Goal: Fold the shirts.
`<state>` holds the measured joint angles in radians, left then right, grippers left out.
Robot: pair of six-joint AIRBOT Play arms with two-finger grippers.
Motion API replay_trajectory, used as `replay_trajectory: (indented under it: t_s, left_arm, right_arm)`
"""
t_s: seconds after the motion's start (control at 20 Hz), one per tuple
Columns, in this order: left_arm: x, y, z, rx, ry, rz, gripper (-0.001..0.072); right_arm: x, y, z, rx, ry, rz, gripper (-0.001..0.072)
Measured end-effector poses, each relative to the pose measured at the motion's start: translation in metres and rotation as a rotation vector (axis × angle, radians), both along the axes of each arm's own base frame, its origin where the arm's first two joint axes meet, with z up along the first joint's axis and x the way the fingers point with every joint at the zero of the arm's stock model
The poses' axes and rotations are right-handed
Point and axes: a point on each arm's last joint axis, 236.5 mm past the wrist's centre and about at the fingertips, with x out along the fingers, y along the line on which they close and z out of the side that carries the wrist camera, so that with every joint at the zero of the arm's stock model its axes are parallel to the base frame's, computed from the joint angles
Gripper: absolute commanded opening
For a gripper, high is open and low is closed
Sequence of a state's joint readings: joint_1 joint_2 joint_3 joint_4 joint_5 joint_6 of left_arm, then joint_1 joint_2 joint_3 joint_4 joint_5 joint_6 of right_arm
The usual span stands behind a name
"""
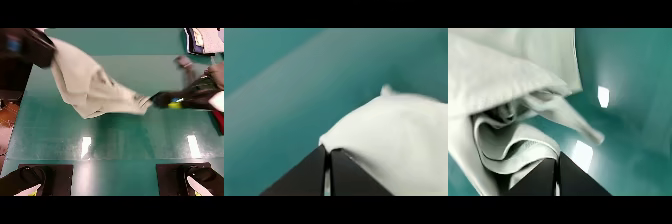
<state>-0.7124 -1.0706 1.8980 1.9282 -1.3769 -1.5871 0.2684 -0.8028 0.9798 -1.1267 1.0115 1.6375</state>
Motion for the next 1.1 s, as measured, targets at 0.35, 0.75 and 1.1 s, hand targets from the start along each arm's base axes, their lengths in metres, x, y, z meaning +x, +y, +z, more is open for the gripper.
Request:
replay_trajectory:
  t_s: [0.35,0.75,1.1]
  left_arm:
    - [-0.038,0.043,0.096,-0.245,-0.205,0.059,0.0028]
    - [-0.052,0.044,0.108,-0.323,-0.208,0.038,0.0028]
    - [-0.060,0.009,0.110,-0.398,-0.179,-0.086,0.0028]
  right_arm:
    - [-0.020,-0.128,0.190,0.024,-0.470,-0.398,0.0012]
    - [-0.074,-0.178,0.277,-0.140,-0.670,-0.596,0.0013]
    - [-0.059,-0.187,0.290,-0.188,-0.582,-0.561,0.0013]
